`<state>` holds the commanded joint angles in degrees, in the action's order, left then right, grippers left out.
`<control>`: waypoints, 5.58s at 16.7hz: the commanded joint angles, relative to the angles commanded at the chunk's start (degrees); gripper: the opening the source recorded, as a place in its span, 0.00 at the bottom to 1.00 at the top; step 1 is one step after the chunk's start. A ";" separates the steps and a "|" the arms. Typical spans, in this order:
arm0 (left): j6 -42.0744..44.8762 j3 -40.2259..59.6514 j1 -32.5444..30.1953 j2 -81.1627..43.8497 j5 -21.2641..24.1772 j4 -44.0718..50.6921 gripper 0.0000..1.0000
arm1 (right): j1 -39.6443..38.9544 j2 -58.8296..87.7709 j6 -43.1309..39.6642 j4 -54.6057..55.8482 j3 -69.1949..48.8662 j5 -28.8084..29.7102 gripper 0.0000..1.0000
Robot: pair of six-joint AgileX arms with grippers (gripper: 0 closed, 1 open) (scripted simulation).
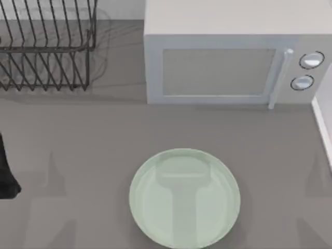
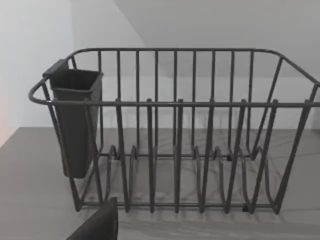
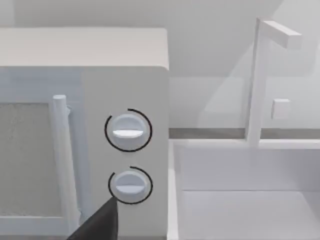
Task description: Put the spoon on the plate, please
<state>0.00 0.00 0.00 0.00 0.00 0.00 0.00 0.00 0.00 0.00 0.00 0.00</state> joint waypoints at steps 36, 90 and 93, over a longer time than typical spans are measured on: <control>-0.16 65.09 11.49 -97.70 0.01 57.91 1.00 | 0.00 0.00 0.00 0.00 0.00 0.00 1.00; -1.70 70.15 10.62 -95.77 -0.06 62.88 0.00 | 0.00 0.00 0.00 0.00 0.00 0.00 1.00; -8.86 72.64 6.89 -98.22 -0.20 63.70 0.00 | 0.00 0.00 0.00 0.00 0.00 0.00 1.00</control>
<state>-8.86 72.64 6.89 -98.22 -0.20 63.70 0.00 0.00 0.00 0.00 0.00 0.00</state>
